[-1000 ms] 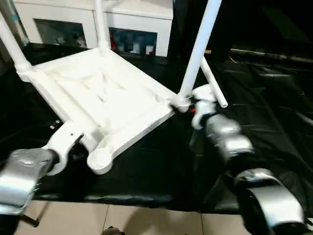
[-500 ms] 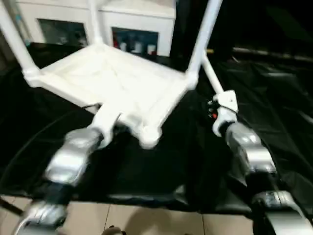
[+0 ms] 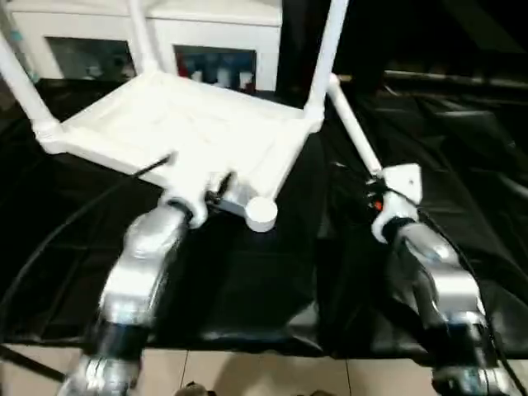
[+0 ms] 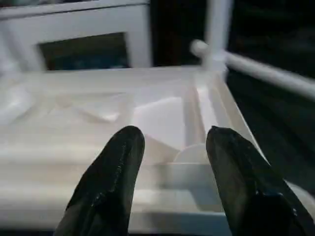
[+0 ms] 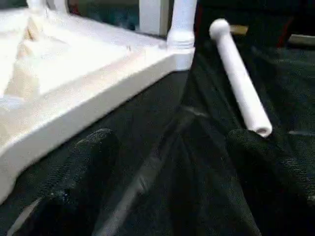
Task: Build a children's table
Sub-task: Move to table
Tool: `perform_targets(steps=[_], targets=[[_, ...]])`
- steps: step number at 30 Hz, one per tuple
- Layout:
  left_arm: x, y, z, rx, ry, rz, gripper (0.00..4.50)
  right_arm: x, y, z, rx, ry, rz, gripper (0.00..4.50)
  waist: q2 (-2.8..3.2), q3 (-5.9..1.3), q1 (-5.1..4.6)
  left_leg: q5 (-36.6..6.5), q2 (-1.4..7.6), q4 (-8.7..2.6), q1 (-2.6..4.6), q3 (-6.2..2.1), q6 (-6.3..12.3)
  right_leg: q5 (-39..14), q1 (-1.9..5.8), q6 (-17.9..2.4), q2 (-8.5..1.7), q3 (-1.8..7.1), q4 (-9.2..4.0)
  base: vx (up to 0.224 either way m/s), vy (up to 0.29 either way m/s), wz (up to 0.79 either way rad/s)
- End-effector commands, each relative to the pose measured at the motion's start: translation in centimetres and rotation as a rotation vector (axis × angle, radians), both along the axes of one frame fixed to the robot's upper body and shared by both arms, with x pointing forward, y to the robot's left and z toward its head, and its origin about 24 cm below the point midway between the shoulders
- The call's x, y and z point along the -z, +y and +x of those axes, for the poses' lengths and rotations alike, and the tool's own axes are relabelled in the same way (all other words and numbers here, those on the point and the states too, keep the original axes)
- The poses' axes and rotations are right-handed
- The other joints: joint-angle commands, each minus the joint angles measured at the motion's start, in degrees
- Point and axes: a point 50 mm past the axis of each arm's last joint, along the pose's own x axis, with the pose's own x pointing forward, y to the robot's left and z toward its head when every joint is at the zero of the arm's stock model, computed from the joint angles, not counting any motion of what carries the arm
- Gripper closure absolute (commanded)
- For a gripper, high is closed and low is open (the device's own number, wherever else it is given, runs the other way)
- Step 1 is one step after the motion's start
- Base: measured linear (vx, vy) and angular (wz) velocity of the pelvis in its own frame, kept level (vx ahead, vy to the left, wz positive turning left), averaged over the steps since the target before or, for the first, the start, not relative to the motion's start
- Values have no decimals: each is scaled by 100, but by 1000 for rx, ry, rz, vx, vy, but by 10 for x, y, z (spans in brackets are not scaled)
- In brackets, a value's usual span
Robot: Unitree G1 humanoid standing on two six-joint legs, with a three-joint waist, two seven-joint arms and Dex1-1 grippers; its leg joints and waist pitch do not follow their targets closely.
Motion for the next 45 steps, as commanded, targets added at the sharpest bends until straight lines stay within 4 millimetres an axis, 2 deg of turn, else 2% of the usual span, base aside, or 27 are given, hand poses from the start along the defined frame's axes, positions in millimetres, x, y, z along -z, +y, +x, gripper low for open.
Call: perform_targets(steps=[1,7,8,9,11,13,14,15,17,19,20,21,22,23,25,26,27,29,34,38,39,40,41,42,43,44,45], targets=[[-1,8,-6,-96,-23,-43,201,-5,-2,-3,16,-16,19,58,22,-396,-5,-1339,156,-370,54,-87,62,-1361,286,-736,-352,326,-526,0,0,0],[3,8,-19,-278,-60,-39,201,-9,0,-9,45,-51,11,58,-9,-380,-35,-1574,223,-422,128,-163,-76,-1642,199,-306,-155,215,-580,0,0,0],[2,7,-18,-275,-58,-29,201,-9,1,-10,46,-49,8,58,44,-380,-117,-1734,444,-548,242,-315,-46,-1329,178,-382,-29,90,-558,0,0,0],[1,5,-18,-272,-59,-15,201,-8,1,-10,46,-48,9,58,149,-401,-179,-1611,1014,-773,338,-631,159,-761,161,-563,-83,42,-267,0,0,0],[1,4,-18,-271,-52,-3,201,-7,2,-11,47,-43,15,58,182,-393,-230,-1388,1389,-930,380,-728,478,-358,-5,-801,-148,19,163,13,-90,11],[0,3,-19,-272,-66,13,201,-6,2,-12,51,-35,21,58,44,-411,-278,-1358,1233,-874,343,-585,932,43,-37,-1229,-229,89,201,19,-139,11],[0,3,-20,-276,-62,12,201,-5,1,-13,55,-27,24,58,-92,-421,-276,-1557,780,-635,218,-333,1287,266,14,-2023,-266,148,-39,6,-212,2],[0,3,-20,-277,-62,12,201,-4,1,-14,55,-26,25,58,-461,-476,-208,-1833,-547,798,-104,182,1325,-276,234,-2457,-135,205,-697,6,-212,2],[-1,2,-22,-284,-68,17,201,-3,-1,-15,64,-21,22,58,-404,-452,-105,-1458,-544,1290,-450,-14,1023,-1134,416,-2125,-455,281,-717,-5,-206,-2],[-2,2,-23,-285,-75,40,201,-4,-2,-17,71,-16,17,58,-289,-467,-175,-1426,-517,1035,-411,-159,1017,-1596,523,-1244,-521,236,-858,-23,-181,-3],[-3,2,-23,-290,-86,53,201,-4,-3,-17,71,-15,16,58,33,-540,-176,-949,-155,422,-190,-369,1222,-1537,518,-328,-271,18,-994,-54,-141,6],[-3,2,-23,-290,-92,53,201,-5,-4,-17,74,-15,5,58,229,-634,-412,638,1439,-228,197,-1466,1904,-1344,128,745,-44,-396,140,-54,-141,6],[-3,2,-24,-290,-95,53,201,-5,-5,-17,77,-15,-2,58,237,-706,-429,1525,1750,-214,479,-1639,2393,-1784,-351,896,-116,-267,687,-28,-172,-5],[-4,3,-24,-304,-94,53,201,-5,-7,-16,78,-13,-8,58,130,-599,-369,2975,1195,100,474,-1244,2702,-1421,-880,442,-195,59,1203,-23,-167,-19],[-5,4,-25,-322,-95,53,201,-8,-10,-16,85,-22,-20,58,52,-538,-286,3090,359,204,102,-651,3088,-78,-544,154,-114,388,603,-51,-155,-12],[-5,4,-25,-324,-91,50,201,-8,-11,-15,86,-26,-24,58,-205,-577,-259,1680,-284,412,-166,-344,2443,409,-63,380,-176,600,-66,-91,-187,-10],[-5,4,-25,-307,-76,21,201,-8,-11,-15,78,-23,-29,58,-273,-549,-144,568,-288,398,-387,-390,1546,-296,168,267,-717,724,-294,-91,-187,-10],[-6,4,-26,-277,-62,-29,201,-11,-10,-14,66,-31,-49,58,-399,-497,-38,-591,-217,155,-226,-309,536,-1853,143,765,-544,673,-436,-121,-220,-8],[-6,3,-27,-259,-69,-13,201,-13,-8,-11,65,-44,-76,58,-296,-428,-110,-1412,-144,-166,-148,-262,-160,-3377,91,803,-273,495,-576,-95,-149,-3],[-6,-2,-30,-235,-68,-21,201,-13,-10,-10,73,-39,-89,58,-165,-309,-290,-3377,-45,-334,239,-361,-183,-3934,101,270,-76,157,-758,-31,-20,0],[-6,-2,-30,-235,-68,-21,201,-13,-10,-10,73,-39,-89,58,-61,-217,-400,-4297,52,-395,513,-430,-113,-3827,73,127,23,-118,-881,0,0,0],[-6,-2,-30,-232,-67,-20,201,-13,-10,-10,73,-38,-91,58,17,-187,-451,-4722,145,-505,555,-462,-85,-3418,165,55,66,-260,-841,-48,50,-9],[-6,-3,-31,-226,-68,-15,201,-13,-10,-10,72,-37,-93,58,61,-205,-380,-5185,468,-955,240,-512,25,-1825,696,-99,-52,-165,143,-73,28,-20],[-5,-4,-31,-222,-66,-13,201,-13,-10,-10,73,-37,-94,58,108,-133,-249,-5511,468,-1131,227,-400,86,-1095,713,-100,-67,-136,368,-73,28,-20],[-5,-4,-32,-219,-64,-11,201,-13,-11,-10,74,-37,-95,58,-6,-161,-232,-5369,523,-1070,395,-409,225,-1314,640,-29,-139,59,366,0,0,0],[-5,-4,-32,-218,-63,-10,201,-13,-11,-10,75,-37,-95,58,-305,-135,-289,-4636,68,-382,639,-186,30,-4054,296,102,-234,194,-607,62,-36,-7],[-5,-4,-32,-218,-66,-7,201,-13,-11,-10,76,-36,-96,58,-327,-135,-236,-2964,-233,403,691,-18,7,-6462,109,403,-620,230,-1179,62,-36,-7]])
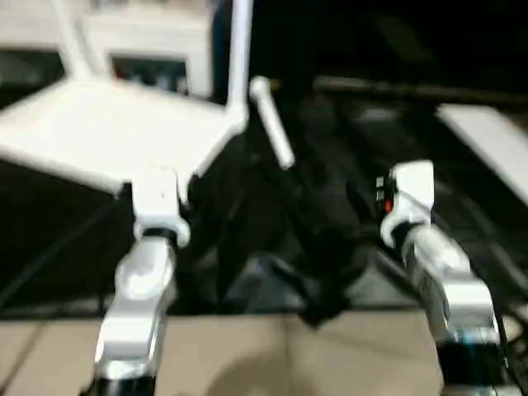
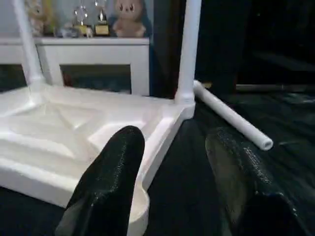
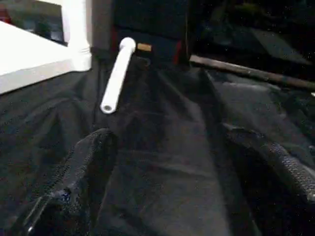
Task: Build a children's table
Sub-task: Move to table
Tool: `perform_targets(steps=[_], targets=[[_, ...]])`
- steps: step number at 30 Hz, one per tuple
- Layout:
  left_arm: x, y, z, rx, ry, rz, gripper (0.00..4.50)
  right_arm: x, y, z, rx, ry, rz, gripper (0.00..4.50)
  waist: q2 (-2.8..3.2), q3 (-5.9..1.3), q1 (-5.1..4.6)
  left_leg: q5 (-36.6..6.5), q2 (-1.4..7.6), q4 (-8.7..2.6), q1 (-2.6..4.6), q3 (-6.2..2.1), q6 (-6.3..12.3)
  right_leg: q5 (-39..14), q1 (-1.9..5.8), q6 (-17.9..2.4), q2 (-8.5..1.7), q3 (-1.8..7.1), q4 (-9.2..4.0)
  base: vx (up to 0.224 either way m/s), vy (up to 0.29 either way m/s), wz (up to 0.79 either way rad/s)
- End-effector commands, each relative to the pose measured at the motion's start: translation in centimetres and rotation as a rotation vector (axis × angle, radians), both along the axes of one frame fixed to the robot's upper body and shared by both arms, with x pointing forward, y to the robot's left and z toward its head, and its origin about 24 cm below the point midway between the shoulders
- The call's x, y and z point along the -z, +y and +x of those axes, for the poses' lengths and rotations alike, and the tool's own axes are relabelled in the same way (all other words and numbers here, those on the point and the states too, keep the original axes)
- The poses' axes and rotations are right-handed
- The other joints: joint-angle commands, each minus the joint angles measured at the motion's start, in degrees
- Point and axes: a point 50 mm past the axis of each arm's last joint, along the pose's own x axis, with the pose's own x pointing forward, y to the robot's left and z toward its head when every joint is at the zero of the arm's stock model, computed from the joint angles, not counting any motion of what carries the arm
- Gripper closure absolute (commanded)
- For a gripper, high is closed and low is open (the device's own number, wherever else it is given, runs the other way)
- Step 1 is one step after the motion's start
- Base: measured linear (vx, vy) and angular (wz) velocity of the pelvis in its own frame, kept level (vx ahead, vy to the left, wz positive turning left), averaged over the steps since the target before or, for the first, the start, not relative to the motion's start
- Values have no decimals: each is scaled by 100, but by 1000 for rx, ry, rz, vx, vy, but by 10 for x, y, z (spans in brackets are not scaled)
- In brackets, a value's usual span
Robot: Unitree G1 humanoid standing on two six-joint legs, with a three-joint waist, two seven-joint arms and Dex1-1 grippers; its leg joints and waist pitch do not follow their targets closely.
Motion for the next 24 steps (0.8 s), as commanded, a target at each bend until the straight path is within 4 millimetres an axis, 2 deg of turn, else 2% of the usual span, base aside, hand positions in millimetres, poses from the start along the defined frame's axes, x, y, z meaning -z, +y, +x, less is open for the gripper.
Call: perform_targets(steps=[1,2,3,4,5,6,7,8,9,10,11,12,13,14,15,16,17,18,19,20,21,22,23,24], targets=[[-3,-7,0,34,-5,5,201,-2,-4,1,20,-7,-10,58,-118,-253,35,-1816,-252,226,-114,89,331,-6100,37,210,-671,355,-1335,102,-4,-24],[-3,-7,0,32,-6,8,201,-2,-4,1,21,-5,-11,58,8,-358,247,-906,-136,-62,-407,-8,414,-5132,397,-41,-720,518,-1193,100,9,-15],[-3,-6,-1,33,-5,7,201,-1,-4,1,20,-4,-14,58,34,-384,182,-752,-105,-391,-423,-33,388,-3764,385,-273,-330,305,-987,100,9,-15],[-3,-6,-1,30,-3,9,201,-1,-3,1,19,-2,-17,58,123,-412,166,-704,-77,-487,-358,-51,358,-3064,385,-401,-219,206,-921,79,21,-3],[-3,-5,-1,28,-2,12,201,-1,-3,1,18,-2,-17,58,187,-451,85,-823,-11,-585,-184,-90,393,-1920,295,-673,-89,127,-792,89,40,-4],[-3,-5,-1,28,-3,12,201,-1,-2,1,16,-2,-19,58,215,-459,15,-1103,39,-650,-59,-135,507,-1222,217,-956,-14,109,-690,89,40,-4],[-3,-5,-1,31,-2,11,201,-1,-2,2,14,-2,-23,58,207,-461,-14,-1187,49,-656,-17,-146,572,-965,200,-1105,-13,118,-663,118,34,1],[-3,-5,-1,33,-2,12,201,-1,-1,2,13,-3,-24,58,207,-473,-34,-1228,12,-633,17,-107,712,-607,213,-1388,-33,151,-650,135,24,6],[-3,-5,-1,33,-2,13,201,-1,-1,2,13,-3,-24,58,192,-487,-30,-1046,-41,-607,-20,-42,832,-336,296,-1587,-50,188,-657,135,24,6],[-3,-5,-1,32,-1,12,201,-1,-1,2,12,-2,-24,58,197,-498,-10,-885,-76,-597,-50,-9,878,-240,356,-1638,-60,198,-670,131,25,6],[-3,-5,-1,30,2,12,201,0,0,2,9,-2,-25,58,175,-528,26,-494,-139,-570,-116,28,971,14,472,-1652,-56,227,-676,106,27,0],[-2,-5,0,29,4,13,201,0,0,1,6,-1,-25,58,167,-562,57,-38,-192,-523,-192,30,1078,249,575,-1580,-39,234,-671,106,27,0],[-2,-5,0,28,6,14,201,1,1,1,3,0,-26,58,166,-572,68,151,-219,-504,-180,31,1145,408,578,-1565,-14,238,-656,107,30,2],[-1,-4,0,27,7,14,201,1,2,1,-1,1,-26,58,155,-582,70,489,-247,-471,-153,8,1319,735,575,-1557,37,232,-598,134,15,5],[-1,-4,0,27,8,16,201,1,3,1,-6,2,-26,58,45,-573,146,883,-451,-297,-559,-86,1867,1141,852,-1359,23,139,-648,134,15,5],[-1,-4,0,27,8,16,201,1,3,1,-6,3,-26,58,148,-614,153,987,-521,-252,-571,-85,2113,1253,927,-1260,-43,120,-682,127,1,18],[-2,-4,0,24,8,16,201,2,5,1,-14,8,-23,58,190,-652,185,1374,-604,-83,-838,-230,2653,1537,1134,-852,-145,-28,-707,112,11,50],[-2,-4,0,24,8,16,201,3,5,1,-15,9,-24,58,282,-629,66,2227,-569,-79,-613,-444,2876,1621,974,-565,97,-294,-603,112,11,50],[-2,-4,0,23,9,17,201,3,6,1,-19,10,-29,58,392,-617,14,2684,-511,-135,-140,-683,3110,1244,661,-457,306,-431,-473,183,5,69],[-2,-4,0,23,9,18,201,3,6,2,-25,11,-33,58,412,-604,-323,3043,-63,-257,730,-1538,4146,-659,-325,-146,400,-397,91,224,-70,51],[-2,-3,0,22,9,18,201,3,7,2,-30,12,-37,58,359,-589,-322,3752,203,-300,865,-1976,4378,-1302,-631,137,178,-90,337,224,-70,51],[-2,-3,0,22,9,18,201,3,7,2,-30,12,-37,58,310,-556,-316,3822,165,-336,780,-2029,4173,-1109,-697,221,88,84,368,94,-168,26],[-2,-2,-1,20,10,18,201,4,9,2,-37,13,-41,58,140,-457,-287,2724,-274,-426,429,-1925,3146,-377,-528,156,-24,482,68,-94,-187,32],[-2,-1,-1,19,10,19,201,4,10,2,-37,13,-43,58,-281,-431,-101,1110,-1087,-116,-174,-1365,1839,201,265,637,-155,888,-602,-33,-236,83]])
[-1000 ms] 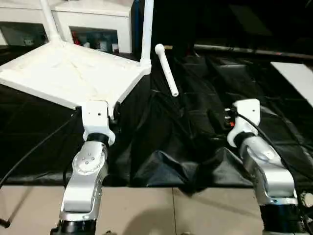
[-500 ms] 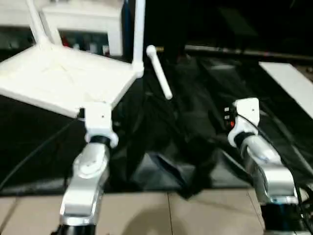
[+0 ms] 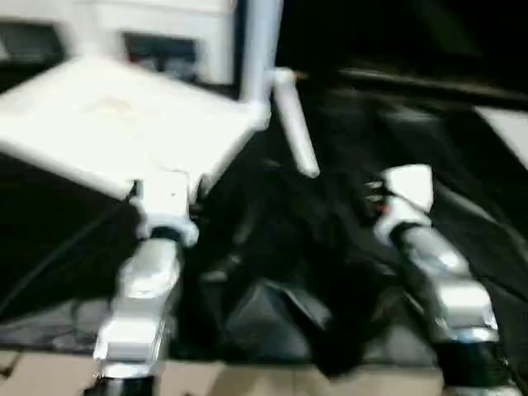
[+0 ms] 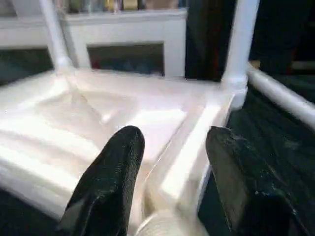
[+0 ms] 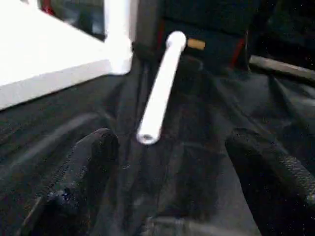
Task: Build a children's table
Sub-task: Move to table
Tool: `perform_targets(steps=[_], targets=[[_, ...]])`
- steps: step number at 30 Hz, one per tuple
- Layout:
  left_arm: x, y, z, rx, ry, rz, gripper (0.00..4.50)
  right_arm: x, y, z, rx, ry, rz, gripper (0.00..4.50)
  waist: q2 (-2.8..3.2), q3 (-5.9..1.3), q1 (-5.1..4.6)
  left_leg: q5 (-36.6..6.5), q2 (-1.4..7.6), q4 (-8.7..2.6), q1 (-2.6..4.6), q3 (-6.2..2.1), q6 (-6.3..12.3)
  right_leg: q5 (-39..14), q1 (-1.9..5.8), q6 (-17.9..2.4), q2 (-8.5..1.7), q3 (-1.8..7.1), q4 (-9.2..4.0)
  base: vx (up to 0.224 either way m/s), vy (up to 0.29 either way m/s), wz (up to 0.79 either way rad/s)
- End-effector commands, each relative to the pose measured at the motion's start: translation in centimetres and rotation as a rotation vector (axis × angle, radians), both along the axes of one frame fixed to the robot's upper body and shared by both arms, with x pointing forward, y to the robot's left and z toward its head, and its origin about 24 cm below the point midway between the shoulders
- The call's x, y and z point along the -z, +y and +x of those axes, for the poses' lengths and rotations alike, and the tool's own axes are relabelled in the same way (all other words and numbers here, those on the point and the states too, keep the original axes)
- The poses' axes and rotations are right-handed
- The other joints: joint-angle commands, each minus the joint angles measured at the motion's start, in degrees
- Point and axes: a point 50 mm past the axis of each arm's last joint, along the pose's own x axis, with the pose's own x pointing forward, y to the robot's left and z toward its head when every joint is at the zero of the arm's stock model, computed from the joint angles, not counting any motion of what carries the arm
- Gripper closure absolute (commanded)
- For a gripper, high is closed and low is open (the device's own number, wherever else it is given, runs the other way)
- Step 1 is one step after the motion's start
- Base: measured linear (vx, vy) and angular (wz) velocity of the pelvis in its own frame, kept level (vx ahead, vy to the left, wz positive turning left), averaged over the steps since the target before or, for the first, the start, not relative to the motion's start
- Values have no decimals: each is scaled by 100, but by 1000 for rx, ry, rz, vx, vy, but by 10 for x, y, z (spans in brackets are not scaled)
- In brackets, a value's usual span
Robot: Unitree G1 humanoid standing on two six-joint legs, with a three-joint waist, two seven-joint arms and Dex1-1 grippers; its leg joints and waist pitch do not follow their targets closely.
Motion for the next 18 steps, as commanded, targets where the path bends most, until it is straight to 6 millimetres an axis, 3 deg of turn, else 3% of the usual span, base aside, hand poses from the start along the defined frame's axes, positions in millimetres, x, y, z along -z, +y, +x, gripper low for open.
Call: perform_targets(steps=[1,2,3,4,5,6,7,8,9,10,11,12,13,14,15,16,17,18], targets=[[1,-8,-1,29,9,-6,201,4,-10,-1,35,15,-21,58,-213,-181,318,399,-264,497,-640,573,878,1030,1043,944,-714,731,-1095,-33,-133,73],[1,-8,-1,28,9,-6,201,4,-10,-1,35,15,-20,58,-179,-283,353,139,-33,777,-806,797,652,2492,1192,1745,-805,466,-981,111,-95,75],[1,-7,-1,26,10,-5,201,4,-10,0,37,16,-17,58,-140,-243,381,529,41,712,-687,991,112,3392,1060,2120,-727,-59,-1012,49,-46,24],[1,-7,-1,26,10,-5,201,4,-10,0,37,16,-17,58,-105,-238,368,649,148,648,-593,1010,-55,3275,1002,2008,-829,-198,-1097,89,-75,50],[1,-7,-1,25,11,-4,201,4,-10,0,38,16,-17,58,86,-195,388,697,437,458,-602,934,33,2291,1060,1626,-1124,-339,-1350,71,-31,53],[1,-8,-1,26,12,-4,201,4,-10,0,38,16,-18,58,253,-173,361,617,743,282,-675,864,314,844,1260,1217,-1316,-567,-1583,71,-31,53],[1,-8,-1,26,13,-4,201,4,-10,0,38,15,-22,58,402,-197,369,651,835,147,-699,823,451,401,1424,1044,-1256,-724,-1612,94,51,49],[2,-8,-1,26,15,-3,201,4,-10,0,35,16,-27,58,608,-207,153,550,975,-462,-533,424,1088,-70,1495,822,-436,-1195,-1042,188,90,43],[2,-8,-1,26,15,-3,201,4,-10,0,35,16,-28,58,627,-355,-107,128,1166,-433,533,-330,2309,-1001,289,235,227,-803,16,188,90,43],[2,-7,-1,26,15,-3,201,4,-9,0,34,15,-30,58,610,-436,-81,524,1125,-309,633,-507,2547,-1158,110,70,212,-647,204,205,62,54],[1,-7,0,23,15,0,201,5,-10,0,44,16,-8,58,638,-346,-29,794,947,-188,495,-264,2117,-861,-186,112,218,-390,335,126,66,57],[1,-7,0,19,15,7,201,6,-11,0,57,21,23,58,598,-354,4,958,872,-282,340,123,1334,-269,-276,411,245,-345,450,126,66,57],[2,-7,0,20,18,13,201,6,-12,0,66,25,22,58,499,-347,1,945,868,-384,248,200,1048,21,-262,527,242,-328,462,75,72,32],[3,-8,0,28,21,13,201,6,-13,1,70,33,7,58,419,-284,25,757,866,-567,123,270,777,459,-280,549,171,-282,377,59,45,6],[4,-9,0,43,30,29,201,6,-13,1,69,37,17,58,323,-181,52,532,793,-632,-26,408,701,1024,-262,352,68,-195,92,59,45,6],[5,-10,-1,53,36,42,201,6,-14,1,69,40,30,58,266,-147,72,350,700,-640,-119,552,674,1299,-184,243,7,-139,-159,58,-13,0],[6,-13,-2,100,42,38,201,6,-15,2,74,46,65,58,61,-192,100,-135,633,-465,-56,737,588,1441,-73,155,-347,177,-676,77,-92,17],[6,-14,-2,118,41,37,201,6,-16,2,77,49,76,58,-143,-256,296,-67,421,73,-116,953,312,749,157,-57,-1003,748,-1064,77,-92,17]])
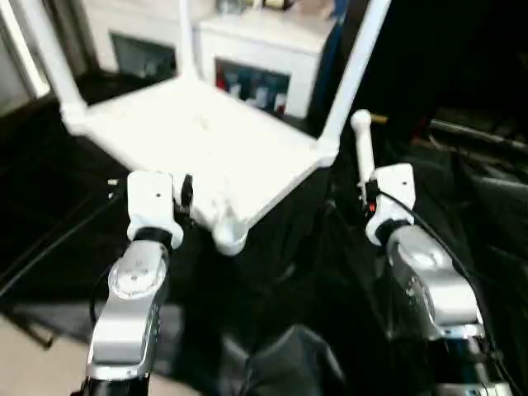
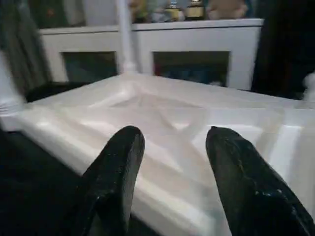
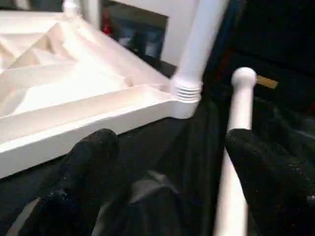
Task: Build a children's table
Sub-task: Move to table, then pick table leg
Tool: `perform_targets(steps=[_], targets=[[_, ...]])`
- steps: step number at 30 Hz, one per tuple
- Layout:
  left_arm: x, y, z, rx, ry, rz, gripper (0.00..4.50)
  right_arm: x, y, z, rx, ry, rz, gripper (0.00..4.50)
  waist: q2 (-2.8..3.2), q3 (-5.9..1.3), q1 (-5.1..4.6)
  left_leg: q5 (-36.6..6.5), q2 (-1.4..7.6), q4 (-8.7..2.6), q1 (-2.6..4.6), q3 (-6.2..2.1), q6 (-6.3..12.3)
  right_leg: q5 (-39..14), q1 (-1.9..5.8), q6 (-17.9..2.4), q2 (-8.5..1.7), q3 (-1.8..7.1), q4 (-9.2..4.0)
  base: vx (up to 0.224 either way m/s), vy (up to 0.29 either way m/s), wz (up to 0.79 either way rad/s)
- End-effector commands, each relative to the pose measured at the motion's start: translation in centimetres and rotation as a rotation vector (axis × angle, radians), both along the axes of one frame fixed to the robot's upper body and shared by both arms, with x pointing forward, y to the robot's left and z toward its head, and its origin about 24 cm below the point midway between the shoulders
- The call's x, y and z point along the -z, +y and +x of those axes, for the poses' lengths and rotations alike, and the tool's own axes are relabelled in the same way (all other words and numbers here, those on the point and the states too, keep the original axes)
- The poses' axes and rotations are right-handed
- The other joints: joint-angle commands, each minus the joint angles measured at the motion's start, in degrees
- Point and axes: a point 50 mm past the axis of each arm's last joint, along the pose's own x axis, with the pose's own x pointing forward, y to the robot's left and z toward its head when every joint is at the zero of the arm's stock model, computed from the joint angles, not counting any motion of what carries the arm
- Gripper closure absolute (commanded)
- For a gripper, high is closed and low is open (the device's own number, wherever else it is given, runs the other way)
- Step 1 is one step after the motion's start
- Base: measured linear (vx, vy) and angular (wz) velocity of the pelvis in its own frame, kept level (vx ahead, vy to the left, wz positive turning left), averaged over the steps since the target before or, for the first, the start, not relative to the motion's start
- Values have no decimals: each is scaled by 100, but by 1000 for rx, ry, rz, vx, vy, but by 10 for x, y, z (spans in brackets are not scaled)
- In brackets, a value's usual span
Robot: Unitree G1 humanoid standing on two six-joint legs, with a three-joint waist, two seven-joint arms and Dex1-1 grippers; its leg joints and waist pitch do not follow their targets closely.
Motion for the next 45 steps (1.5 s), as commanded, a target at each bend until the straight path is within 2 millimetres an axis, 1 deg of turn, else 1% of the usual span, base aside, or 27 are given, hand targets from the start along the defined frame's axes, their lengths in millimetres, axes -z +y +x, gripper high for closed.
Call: perform_targets(steps=[1,2,3,4,5,6,9,11,14,15,17,20,22,24,26,30,32,33,35,36,38,39,40,41,42,44,45], targets=[[1,-11,-2,87,7,3,196,-1,-9,2,39,17,61,42,-62,-307,225,-83,707,-89,-30,-274,140,-398,495,-360,-1256,941,-738,80,-95,24],[3,-12,-3,110,23,6,196,-2,-12,3,56,18,79,42,-30,-311,247,482,828,-147,-125,-358,-180,-236,566,-812,-1161,817,-638,49,-56,6],[4,-13,-3,131,36,3,194,-2,-16,6,77,31,69,32,31,-294,237,773,900,-308,-176,-333,-300,106,515,-1209,-846,598,-551,49,-56,6],[4,-13,-3,131,36,3,194,-2,-16,6,77,31,69,22,71,-287,194,760,953,-416,-153,-303,-314,24,438,-1340,-640,459,-504,0,0,0],[7,-14,-4,159,63,-22,194,-2,-22,11,98,44,32,7,155,-273,90,282,1081,-521,-60,-284,-285,-448,261,-1470,-405,291,-455,0,0,0],[7,-13,-3,167,65,-17,194,-1,-27,15,123,61,17,2,209,-276,34,-295,1176,-567,-17,-271,-258,-758,225,-1528,-424,234,-459,0,0,0],[6,-13,-2,181,67,-5,194,3,-35,22,159,106,3,2,253,-245,2,-1238,1189,-597,-5,-159,-352,-1449,194,-1426,-524,209,-603,-43,6,11],[5,-12,-1,196,72,8,194,5,-39,30,178,138,34,2,199,-223,-26,-1556,1165,-583,-17,-93,-401,-2125,184,-1258,-560,208,-688,-53,-3,17],[2,-13,0,232,81,42,194,8,-44,41,210,166,59,2,255,-229,-53,-1636,1183,-595,-66,-137,-492,-2441,170,-1091,-580,184,-681,-17,-2,5],[0,-13,0,261,85,54,194,9,-45,48,216,181,60,2,247,-253,-44,-1599,1183,-593,-100,-147,-507,-2439,207,-1049,-613,170,-677,0,0,0],[-5,-13,0,303,89,67,194,10,-45,60,224,211,58,2,257,-234,-43,-1603,1163,-587,-116,-134,-496,-2432,202,-1080,-611,156,-696,0,0,0],[-6,-11,1,303,90,71,194,11,-42,64,214,229,55,2,286,-245,-28,-1482,1205,-581,-154,-115,-478,-2282,233,-1199,-652,132,-675,0,0,0],[-6,-7,0,298,96,82,194,13,-40,70,222,256,40,2,277,-272,9,-1196,1225,-586,-172,-97,-431,-1909,254,-1321,-653,120,-626,0,0,0],[-6,-3,-5,296,106,100,194,16,-40,74,254,285,8,2,194,-299,60,-766,1216,-546,-208,-46,-320,-1552,283,-1536,-695,119,-571,0,0,0],[-7,-3,-7,299,111,101,194,17,-41,74,275,294,3,2,207,-316,121,-436,1233,-533,-215,-30,-227,-1319,303,-1617,-697,110,-518,0,0,0],[-9,-6,-16,352,125,96,194,22,-44,74,304,312,-14,2,253,-359,238,278,1279,-523,-194,31,-7,-299,292,-1869,-639,28,-385,0,0,0],[-13,-14,-28,474,122,97,194,25,-46,73,325,326,-21,2,269,-364,281,333,1280,-508,-180,53,40,-155,277,-1911,-648,17,-368,0,0,0],[-14,-19,-39,566,127,130,194,26,-47,72,333,336,-15,2,265,-352,340,302,1304,-518,-209,76,77,-209,285,-1892,-656,2,-365,0,0,0],[-13,-24,-55,696,165,159,194,30,-48,70,345,355,0,2,324,-314,384,56,1328,-539,-204,97,-15,-465,269,-1845,-646,4,-379,0,0,0],[-13,-26,-62,745,187,158,194,31,-50,69,356,363,1,2,334,-302,406,-244,1349,-556,-185,102,-188,-751,252,-1794,-647,1,-399,0,0,0],[-13,-28,-69,802,213,134,194,32,-53,68,375,367,-1,2,332,-280,424,-497,1344,-574,-177,107,-349,-1003,253,-1725,-649,8,-422,0,0,0],[-15,-28,-71,818,219,126,194,32,-55,68,390,366,3,2,396,-246,464,-935,1328,-587,-137,122,-570,-1477,203,-1597,-636,19,-480,0,0,0],[-15,-29,-72,829,227,123,194,31,-58,68,406,363,8,2,423,-236,477,-1115,1329,-594,-109,124,-647,-1630,178,-1545,-622,16,-503,0,0,0],[-16,-29,-73,836,231,125,194,31,-60,68,418,361,15,2,396,-209,464,-1443,1318,-603,-88,125,-737,-1943,157,-1434,-615,18,-553,0,0,0],[-16,-29,-73,836,231,125,194,31,-60,68,418,361,15,2,380,-198,467,-1585,1306,-608,-95,115,-758,-2239,166,-1312,-636,16,-586,0,0,0],[-16,-28,-70,834,229,134,194,29,-63,68,438,349,30,2,425,-187,463,-1653,1308,-617,-115,90,-767,-2467,174,-1197,-646,12,-605,0,0,0],[-17,-27,-69,831,227,136,194,27,-65,68,446,340,41,2,406,-190,460,-1645,1297,-612,-130,75,-738,-2806,192,-1014,-670,3,-646,0,0,0]])
